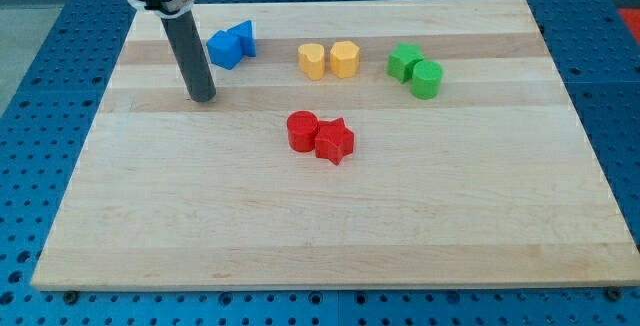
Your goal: Move your arm towards top center
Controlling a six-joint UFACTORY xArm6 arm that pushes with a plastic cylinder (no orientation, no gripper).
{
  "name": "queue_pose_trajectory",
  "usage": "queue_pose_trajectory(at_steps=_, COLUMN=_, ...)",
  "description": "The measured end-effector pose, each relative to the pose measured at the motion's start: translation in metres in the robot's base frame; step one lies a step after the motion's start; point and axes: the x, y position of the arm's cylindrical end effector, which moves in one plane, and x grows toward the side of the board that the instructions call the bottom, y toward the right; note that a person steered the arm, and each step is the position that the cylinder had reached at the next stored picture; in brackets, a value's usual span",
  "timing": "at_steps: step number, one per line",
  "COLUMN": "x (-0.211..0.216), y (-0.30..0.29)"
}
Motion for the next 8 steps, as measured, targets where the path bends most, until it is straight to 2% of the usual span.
queue_pose_trajectory(at_steps=6, x=0.000, y=0.000)
queue_pose_trajectory(at_steps=8, x=-0.020, y=0.021)
